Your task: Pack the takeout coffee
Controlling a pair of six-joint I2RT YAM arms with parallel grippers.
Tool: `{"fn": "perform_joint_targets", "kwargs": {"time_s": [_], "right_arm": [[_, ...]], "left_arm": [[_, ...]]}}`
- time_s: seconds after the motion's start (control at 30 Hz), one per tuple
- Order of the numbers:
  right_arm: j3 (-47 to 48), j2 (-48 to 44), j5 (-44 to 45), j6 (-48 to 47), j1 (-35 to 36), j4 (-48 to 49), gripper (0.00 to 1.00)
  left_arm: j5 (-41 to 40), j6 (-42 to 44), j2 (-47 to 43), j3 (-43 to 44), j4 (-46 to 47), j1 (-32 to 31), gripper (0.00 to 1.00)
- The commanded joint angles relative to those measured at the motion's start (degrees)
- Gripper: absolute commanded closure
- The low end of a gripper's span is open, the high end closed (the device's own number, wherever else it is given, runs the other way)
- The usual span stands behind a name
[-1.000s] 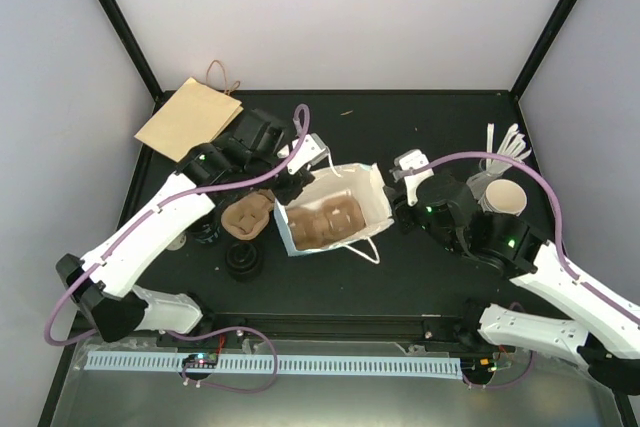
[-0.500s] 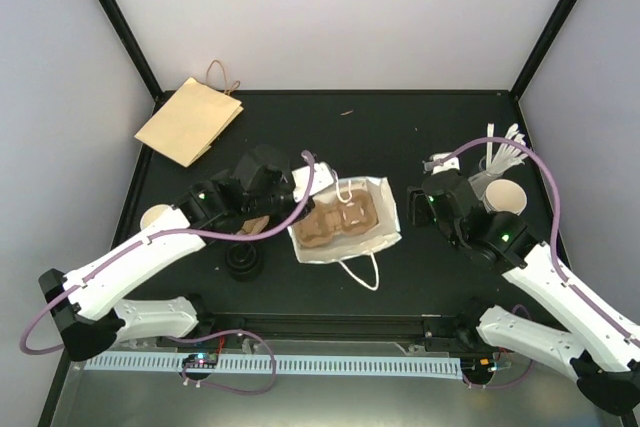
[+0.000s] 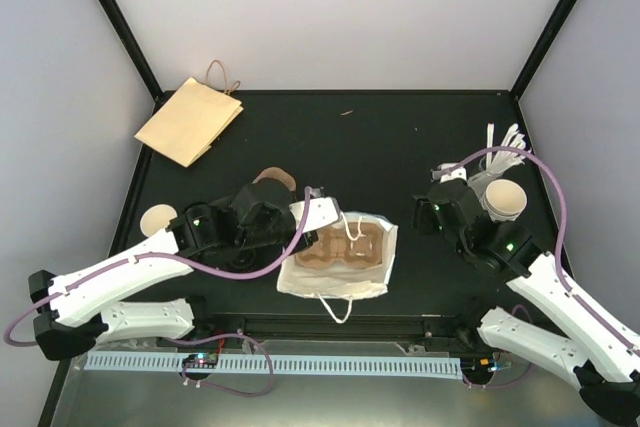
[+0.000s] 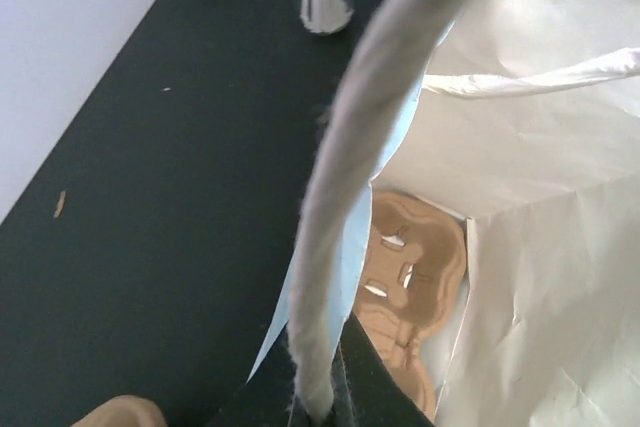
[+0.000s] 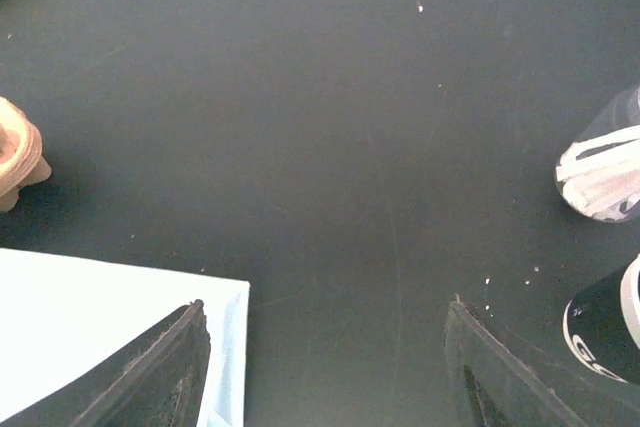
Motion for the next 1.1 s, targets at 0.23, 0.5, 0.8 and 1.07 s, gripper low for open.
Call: {"fn": "perform_joint_targets", "kwargs": {"time_s": [0.23,0.5,0.8,1.07], "right_arm": [[-5.1,-6.6,-4.1,1.0,-0.4,-1.2,0.33],[-4.9,-6.0,-5.2,0.0,-0.4,-0.5,0.33],[-3.9,-5.4,-4.8,0.1,-0.4,-0.1,0.33],[4.4,-0.5,0.9,-3.3,-1.0,-2.8,0.33]], "left_arm": [[-7.6,-10.2,-2.7,-2.9,-1.7,-15.9,0.98],[-13.5,-16.9,-0.4,-2.7,-6.9,-26.3,0.98],[-21.0,-20.3,0.9,-1.8,-8.5,-27.5,0.98],[-8.5,-15.7,2.0,4.8,-4.9,-9.9,0.96]]}}
